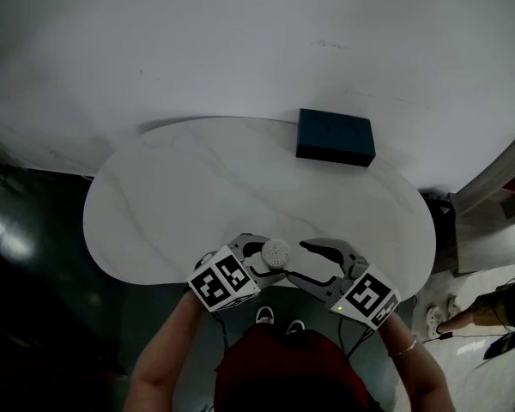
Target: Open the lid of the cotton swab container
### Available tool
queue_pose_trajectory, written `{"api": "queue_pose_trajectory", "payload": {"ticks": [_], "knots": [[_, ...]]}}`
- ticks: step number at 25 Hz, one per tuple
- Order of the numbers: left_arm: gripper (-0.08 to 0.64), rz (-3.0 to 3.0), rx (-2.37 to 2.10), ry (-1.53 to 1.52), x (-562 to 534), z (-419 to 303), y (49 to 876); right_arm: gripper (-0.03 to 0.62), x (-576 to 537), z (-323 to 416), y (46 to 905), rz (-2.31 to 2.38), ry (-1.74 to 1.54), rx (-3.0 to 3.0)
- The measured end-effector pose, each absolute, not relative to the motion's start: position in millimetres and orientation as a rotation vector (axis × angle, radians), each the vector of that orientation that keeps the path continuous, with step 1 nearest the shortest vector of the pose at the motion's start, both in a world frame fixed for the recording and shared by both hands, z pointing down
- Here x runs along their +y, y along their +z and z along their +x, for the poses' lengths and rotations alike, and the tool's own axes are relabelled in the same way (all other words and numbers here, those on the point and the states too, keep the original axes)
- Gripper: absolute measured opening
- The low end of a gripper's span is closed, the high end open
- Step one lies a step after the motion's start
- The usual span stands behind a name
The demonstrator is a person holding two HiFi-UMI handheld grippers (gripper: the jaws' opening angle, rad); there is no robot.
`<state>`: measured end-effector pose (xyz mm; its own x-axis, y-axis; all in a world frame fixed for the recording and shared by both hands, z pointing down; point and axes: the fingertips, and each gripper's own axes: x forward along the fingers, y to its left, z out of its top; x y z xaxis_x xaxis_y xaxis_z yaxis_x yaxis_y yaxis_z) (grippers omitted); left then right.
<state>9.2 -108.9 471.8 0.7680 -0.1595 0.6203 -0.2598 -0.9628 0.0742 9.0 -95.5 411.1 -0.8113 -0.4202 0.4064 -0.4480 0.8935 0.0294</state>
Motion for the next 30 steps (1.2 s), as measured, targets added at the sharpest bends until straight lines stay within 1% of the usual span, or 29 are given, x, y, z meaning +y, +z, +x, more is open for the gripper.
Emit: {"api": "queue_pose_trajectory", "payload": {"ticks": [4,13,21,30], "knots": [[0.276,2.799,-0.298,1.028,-102,11,476,0.232,-91,6,413,0.532,0.016,-2.612],[0.275,2.770,-0.171,1.193,-89,6,485,0.239,-82,-11,425,0.274,-0.274,-2.422],[0.276,2.756,-0.100,1.311,-85,3,495,0.242,-81,-19,436,0.183,-0.325,-2.345],[0.275,2.806,0.014,1.510,-85,2,497,0.247,-80,-24,441,0.067,-0.320,-2.323]]}}
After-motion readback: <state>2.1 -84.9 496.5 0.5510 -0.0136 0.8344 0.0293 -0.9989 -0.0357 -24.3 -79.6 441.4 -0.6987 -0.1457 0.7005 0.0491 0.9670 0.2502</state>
